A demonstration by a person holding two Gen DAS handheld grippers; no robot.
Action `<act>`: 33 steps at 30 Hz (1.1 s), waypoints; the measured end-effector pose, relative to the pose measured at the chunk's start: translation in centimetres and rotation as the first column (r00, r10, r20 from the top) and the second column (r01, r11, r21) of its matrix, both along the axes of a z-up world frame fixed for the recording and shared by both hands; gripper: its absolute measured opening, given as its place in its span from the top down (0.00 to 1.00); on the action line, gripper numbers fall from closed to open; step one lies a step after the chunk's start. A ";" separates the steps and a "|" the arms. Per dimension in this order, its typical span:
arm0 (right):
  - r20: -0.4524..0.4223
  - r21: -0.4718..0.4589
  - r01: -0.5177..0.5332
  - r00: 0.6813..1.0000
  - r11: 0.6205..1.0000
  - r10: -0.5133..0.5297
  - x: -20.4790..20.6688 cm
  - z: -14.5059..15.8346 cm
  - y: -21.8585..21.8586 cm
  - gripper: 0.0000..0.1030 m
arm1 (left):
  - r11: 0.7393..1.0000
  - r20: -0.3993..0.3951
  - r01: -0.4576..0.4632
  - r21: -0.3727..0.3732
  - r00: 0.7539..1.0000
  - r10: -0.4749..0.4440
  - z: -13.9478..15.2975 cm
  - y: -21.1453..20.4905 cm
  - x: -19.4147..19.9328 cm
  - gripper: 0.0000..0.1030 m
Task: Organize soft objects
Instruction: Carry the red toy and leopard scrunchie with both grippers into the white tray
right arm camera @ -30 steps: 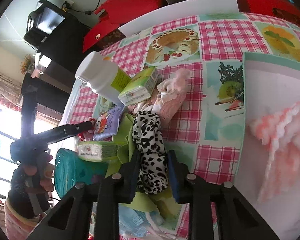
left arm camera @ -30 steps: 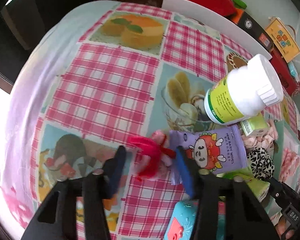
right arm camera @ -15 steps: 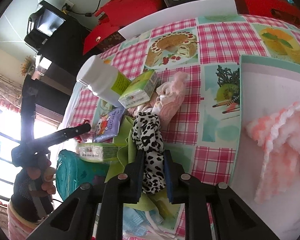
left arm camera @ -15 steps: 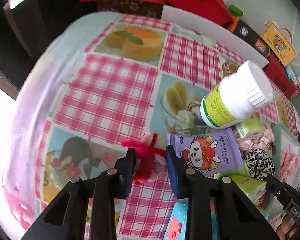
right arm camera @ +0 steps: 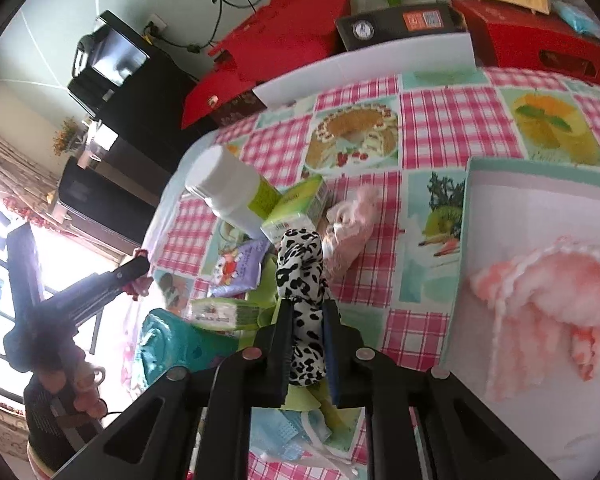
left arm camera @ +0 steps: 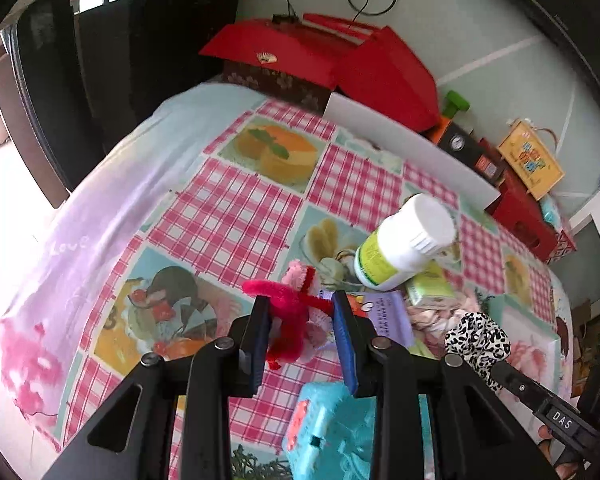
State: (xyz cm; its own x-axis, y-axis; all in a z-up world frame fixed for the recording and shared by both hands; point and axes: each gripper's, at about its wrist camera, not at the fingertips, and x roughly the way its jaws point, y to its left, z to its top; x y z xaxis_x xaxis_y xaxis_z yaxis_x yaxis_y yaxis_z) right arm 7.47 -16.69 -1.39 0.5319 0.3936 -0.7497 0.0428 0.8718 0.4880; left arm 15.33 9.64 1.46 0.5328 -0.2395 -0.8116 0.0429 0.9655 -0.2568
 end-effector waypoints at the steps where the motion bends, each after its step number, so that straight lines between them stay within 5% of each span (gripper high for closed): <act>1: 0.008 -0.001 0.002 1.000 1.000 -0.002 -0.1 0.3 -0.1 0.85 | 1.000 0.010 0.000 -0.003 1.000 0.000 0.4 0.0 -0.3 0.70; 17: 0.186 -0.041 0.117 0.977 0.992 -0.107 -3.9 6.9 -3.7 0.85 | 0.990 0.203 0.128 -0.063 0.973 -0.113 8.7 -5.7 -4.5 0.70; 33: 0.248 -0.105 0.304 0.930 0.947 -0.271 -6.5 8.9 -9.4 0.85 | 0.962 0.227 0.255 -0.094 0.947 -0.229 9.5 -15.0 -5.8 0.70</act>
State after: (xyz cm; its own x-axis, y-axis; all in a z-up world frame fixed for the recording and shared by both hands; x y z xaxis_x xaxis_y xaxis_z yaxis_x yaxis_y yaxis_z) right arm 0.94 -26.09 7.54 0.7694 0.0982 -0.6311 0.2043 0.8983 0.3889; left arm 9.49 -5.35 11.00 0.6027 -0.4716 -0.6437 0.3376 0.8816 -0.3299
